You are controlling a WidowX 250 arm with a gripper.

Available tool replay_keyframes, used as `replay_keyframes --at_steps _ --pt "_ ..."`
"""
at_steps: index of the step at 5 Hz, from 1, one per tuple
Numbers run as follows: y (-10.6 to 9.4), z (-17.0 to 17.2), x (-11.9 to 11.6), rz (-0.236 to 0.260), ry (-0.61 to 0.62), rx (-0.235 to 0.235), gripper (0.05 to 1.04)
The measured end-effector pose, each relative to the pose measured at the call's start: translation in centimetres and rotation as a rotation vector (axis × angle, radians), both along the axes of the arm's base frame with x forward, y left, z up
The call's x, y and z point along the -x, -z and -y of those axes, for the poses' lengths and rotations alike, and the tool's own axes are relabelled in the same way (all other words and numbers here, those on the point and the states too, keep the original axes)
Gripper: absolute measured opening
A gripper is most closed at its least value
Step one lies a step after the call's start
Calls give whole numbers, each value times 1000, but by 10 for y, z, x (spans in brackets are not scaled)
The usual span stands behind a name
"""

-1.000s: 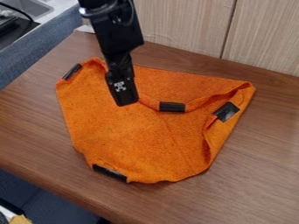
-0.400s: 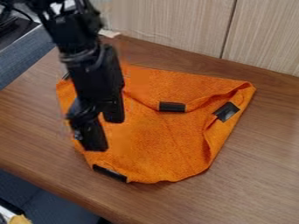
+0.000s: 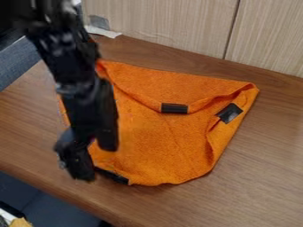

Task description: Fold the cloth from bottom to top

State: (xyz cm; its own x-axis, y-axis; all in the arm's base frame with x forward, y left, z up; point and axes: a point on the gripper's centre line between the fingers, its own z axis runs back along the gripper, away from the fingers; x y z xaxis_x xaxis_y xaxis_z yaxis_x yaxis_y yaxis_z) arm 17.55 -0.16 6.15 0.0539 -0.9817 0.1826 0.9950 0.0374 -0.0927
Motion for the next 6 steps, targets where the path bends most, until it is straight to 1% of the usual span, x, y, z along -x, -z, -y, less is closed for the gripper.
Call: replay_keyframes --at_steps 1,2,3,4,5,6 --pt "19 -3 4 -3 33 -14 950" --pt "23 -6 -3 12 46 -48 671" --pt "24 -2 -5 22 43 -47 377" --pt "24 -1 -3 15 41 -48 182" --pt "23 0 -3 12 42 -40 82" --pt "14 5 4 1 43 -10 61"
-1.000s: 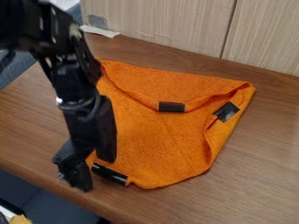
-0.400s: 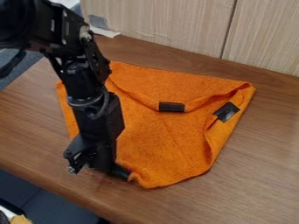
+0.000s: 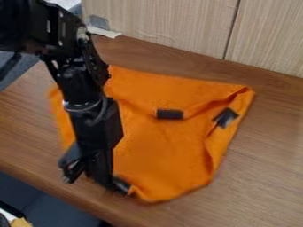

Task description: Fold the cloth from bottom to top

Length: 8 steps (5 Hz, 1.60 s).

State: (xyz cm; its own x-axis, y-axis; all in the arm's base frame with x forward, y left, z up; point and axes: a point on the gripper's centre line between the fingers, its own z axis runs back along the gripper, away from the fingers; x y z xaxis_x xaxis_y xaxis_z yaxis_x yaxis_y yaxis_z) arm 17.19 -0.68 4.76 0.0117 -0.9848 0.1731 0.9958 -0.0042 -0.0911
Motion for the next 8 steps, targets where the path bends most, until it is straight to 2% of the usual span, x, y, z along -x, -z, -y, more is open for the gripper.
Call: replay_keyframes --at_steps 1,2,3,4,5,6,7,8 --pt "-19 5 -10 36 -12 28 59" --pt "-41 10 -29 67 -28 52 59" --pt "-58 12 -58 82 -88 74 59" --pt "-61 12 -92 75 -158 90 59" --pt "-46 11 -124 33 -224 84 59" --pt "-17 18 -150 -7 -256 60 59" --pt "0 20 -170 -4 -277 42 59" --pt "5 20 -178 -29 -281 24 84"
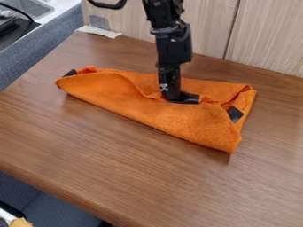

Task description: Fold the cloth from bottom to top

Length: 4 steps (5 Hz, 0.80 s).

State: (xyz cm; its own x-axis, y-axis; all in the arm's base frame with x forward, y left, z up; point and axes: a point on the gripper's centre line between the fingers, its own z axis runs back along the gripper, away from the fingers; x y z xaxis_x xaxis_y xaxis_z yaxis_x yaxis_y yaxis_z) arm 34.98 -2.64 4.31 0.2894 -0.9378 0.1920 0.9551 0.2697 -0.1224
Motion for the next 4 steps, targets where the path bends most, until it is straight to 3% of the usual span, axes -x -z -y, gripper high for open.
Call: replay_keyframes --at_steps 1,2,4 --pt "1 0 1 -7 -28 -22 240" --pt "-1 2 8 -5 -24 -54 460" --pt "-4 6 13 -6 -23 -29 956"
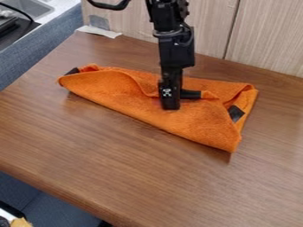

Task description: Fold the cloth from bottom to top

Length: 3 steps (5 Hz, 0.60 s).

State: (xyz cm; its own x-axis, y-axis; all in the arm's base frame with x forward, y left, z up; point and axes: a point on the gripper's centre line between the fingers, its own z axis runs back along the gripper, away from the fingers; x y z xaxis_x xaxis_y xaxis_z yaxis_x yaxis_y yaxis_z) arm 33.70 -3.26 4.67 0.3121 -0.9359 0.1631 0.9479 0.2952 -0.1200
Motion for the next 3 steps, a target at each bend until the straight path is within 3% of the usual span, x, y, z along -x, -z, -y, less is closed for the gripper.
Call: replay_keyframes --at_steps 2,3 --pt "-11 -2 1 31 7 -11 989" --pt "-29 0 3 73 6 -29 992"
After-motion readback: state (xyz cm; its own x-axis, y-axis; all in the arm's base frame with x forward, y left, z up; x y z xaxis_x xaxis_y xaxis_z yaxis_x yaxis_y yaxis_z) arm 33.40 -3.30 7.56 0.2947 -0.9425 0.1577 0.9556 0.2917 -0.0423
